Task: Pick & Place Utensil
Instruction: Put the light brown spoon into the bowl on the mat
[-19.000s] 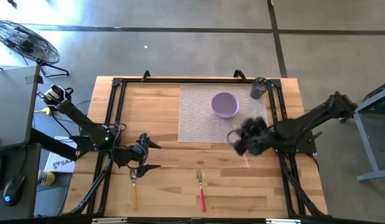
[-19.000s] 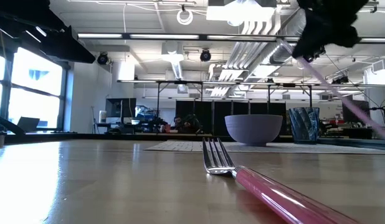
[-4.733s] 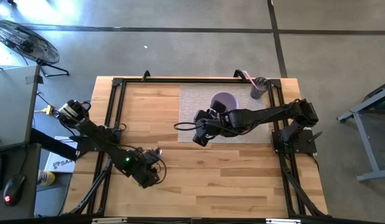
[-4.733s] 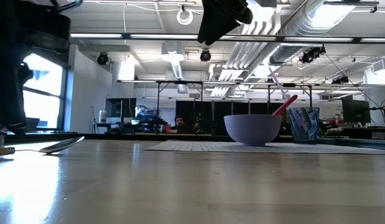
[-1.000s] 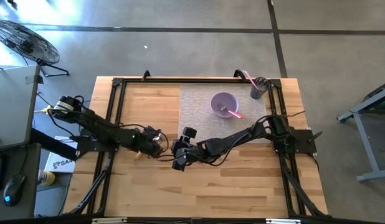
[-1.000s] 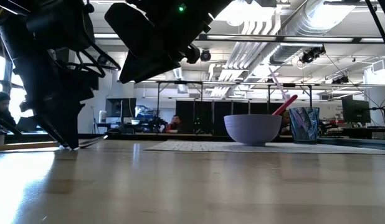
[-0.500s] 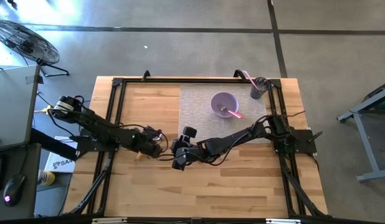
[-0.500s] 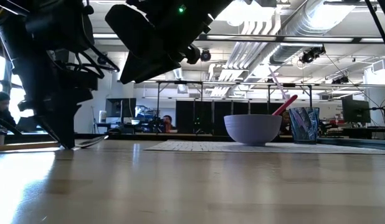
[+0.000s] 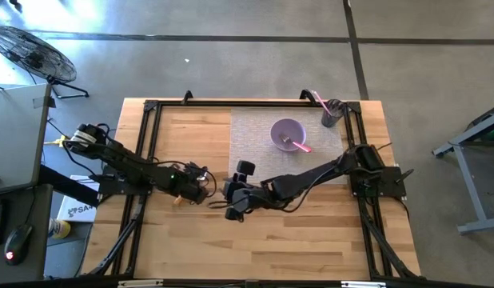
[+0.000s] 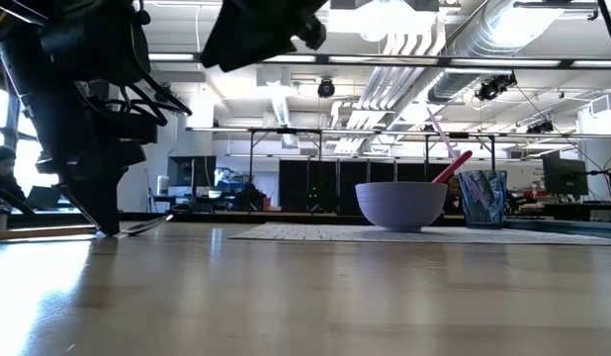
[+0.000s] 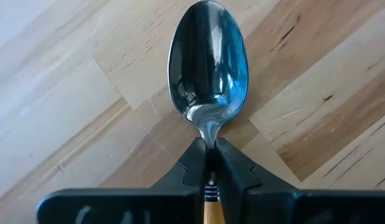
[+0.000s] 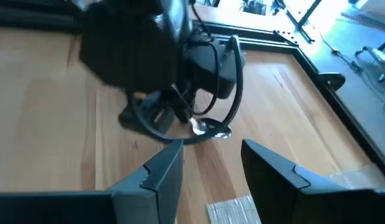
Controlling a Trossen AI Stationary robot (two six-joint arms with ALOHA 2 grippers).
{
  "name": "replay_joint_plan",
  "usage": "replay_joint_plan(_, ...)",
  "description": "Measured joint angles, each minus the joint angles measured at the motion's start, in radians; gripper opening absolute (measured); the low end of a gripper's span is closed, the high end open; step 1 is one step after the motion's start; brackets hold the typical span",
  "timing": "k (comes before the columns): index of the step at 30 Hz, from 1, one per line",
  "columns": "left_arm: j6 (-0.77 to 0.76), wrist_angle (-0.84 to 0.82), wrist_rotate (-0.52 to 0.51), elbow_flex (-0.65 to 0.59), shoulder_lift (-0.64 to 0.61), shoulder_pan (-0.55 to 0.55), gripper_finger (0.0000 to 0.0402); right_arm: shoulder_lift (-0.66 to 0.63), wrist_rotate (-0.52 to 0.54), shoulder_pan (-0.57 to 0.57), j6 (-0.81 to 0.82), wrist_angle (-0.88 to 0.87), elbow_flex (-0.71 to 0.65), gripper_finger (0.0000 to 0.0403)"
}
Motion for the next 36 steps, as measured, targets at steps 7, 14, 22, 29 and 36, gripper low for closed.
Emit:
replay_joint_plan(7, 0.064, -0.053, 0.000, 0.026, -0.073, -0.001, 0.0003, -0.014, 0.084, 0.039, -0.009, -0.144, 0.000, 0.0157)
replay_joint_plan(14, 0.066, -0.125, -0.046, 0.032, -0.229, -0.001, 0.0001, -0.009, 0.113, 0.042, 0.124, -0.248, -0.002, 0.0157)
replay_joint_plan(22, 0.074, -0.131, -0.049, 0.032, -0.267, -0.001, 0.0001, -0.009, 0.097, 0.034, 0.126, -0.112, -0.096, 0.0158)
replay_joint_plan(29, 0.030, -0.069, -0.068, -0.007, -0.210, -0.002, 0.0000, -0.007, 0.040, 0.005, 0.144, -0.047, -0.148, 0.0158)
replay_joint_plan(36, 0.024, 0.020, -0.056, -0.041, -0.148, -0.002, 0.0000, -0.007, 0.028, -0.001, 0.131, -0.023, -0.148, 0.0158)
